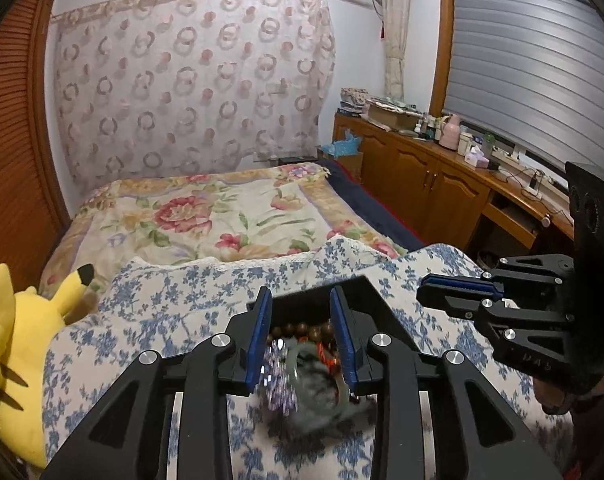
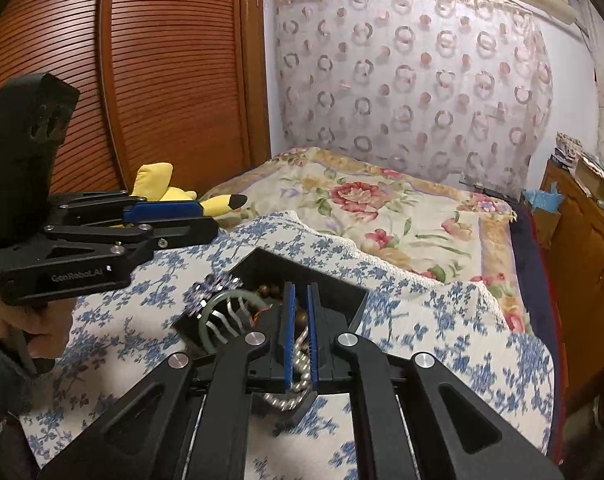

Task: Organize jewelry
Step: 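Open the right tool over the box and withdraw both tools, then grasp the green jade earrings with the left tool while the right tool grasps the gold ring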

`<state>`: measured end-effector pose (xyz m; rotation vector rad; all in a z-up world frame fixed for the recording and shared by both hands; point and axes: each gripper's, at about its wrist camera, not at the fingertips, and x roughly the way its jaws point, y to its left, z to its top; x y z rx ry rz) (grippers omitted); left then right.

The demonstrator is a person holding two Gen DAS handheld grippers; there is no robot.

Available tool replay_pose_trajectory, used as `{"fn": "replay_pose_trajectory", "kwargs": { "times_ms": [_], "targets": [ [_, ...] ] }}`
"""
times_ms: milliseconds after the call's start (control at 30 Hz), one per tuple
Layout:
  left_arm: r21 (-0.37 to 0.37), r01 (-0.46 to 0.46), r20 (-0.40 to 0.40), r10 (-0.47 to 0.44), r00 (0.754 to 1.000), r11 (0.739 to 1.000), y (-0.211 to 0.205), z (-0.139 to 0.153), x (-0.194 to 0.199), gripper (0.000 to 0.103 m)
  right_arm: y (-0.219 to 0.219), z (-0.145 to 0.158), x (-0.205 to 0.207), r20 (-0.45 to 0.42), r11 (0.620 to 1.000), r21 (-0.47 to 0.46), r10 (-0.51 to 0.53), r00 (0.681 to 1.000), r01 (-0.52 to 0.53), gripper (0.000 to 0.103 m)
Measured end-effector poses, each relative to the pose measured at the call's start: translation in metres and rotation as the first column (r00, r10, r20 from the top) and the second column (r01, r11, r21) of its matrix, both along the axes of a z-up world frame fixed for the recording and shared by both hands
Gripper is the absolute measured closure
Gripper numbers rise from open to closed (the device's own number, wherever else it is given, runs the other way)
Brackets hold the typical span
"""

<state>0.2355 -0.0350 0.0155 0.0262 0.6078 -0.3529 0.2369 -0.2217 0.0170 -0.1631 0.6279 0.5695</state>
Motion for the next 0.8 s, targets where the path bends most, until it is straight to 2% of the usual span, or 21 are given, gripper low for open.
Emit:
{"fn": "replay_pose_trajectory", "kwargs": {
  "times_ms": [233,300,367,433,500,800],
  "targets": [
    [0.012,-0.004,-0.004,0.004,1.0,1.0,0.009,-0.008,-0.039,0.072,-0.003,-0.007,-0.036,-0.011,1.0,0.007,-0.011,1.0,0.011,0.096],
    [0.02,-0.004,-0.006,0.004,1.0,1.0,0.011,-0.011,-0.052,0.065,-0.004,-0.01,-0.048,-0.013,1.0,0.006,-0.013,1.0,0.013,0.096],
    [0.024,-0.006,-0.007,0.007,1.0,1.0,0.012,-0.013,-0.062,0.051,-0.005,-0.014,-0.058,-0.02,1.0,0.005,-0.014,1.0,0.015,0.096],
    [0.024,-0.005,-0.016,0.005,1.0,1.0,0.013,-0.019,-0.073,0.044,-0.005,-0.02,-0.069,-0.027,1.0,-0.001,-0.014,1.0,0.014,0.096],
    [0.027,-0.001,-0.023,0.001,1.0,1.0,0.014,-0.023,-0.083,0.043,-0.005,-0.024,-0.078,-0.034,1.0,-0.002,-0.013,0.999,0.013,0.096],
    [0.042,-0.029,-0.052,0.031,0.998,0.999,0.029,-0.046,-0.115,0.02,-0.003,-0.045,-0.111,-0.08,1.0,-0.017,0.004,0.997,-0.005,0.096]
  ]
}}
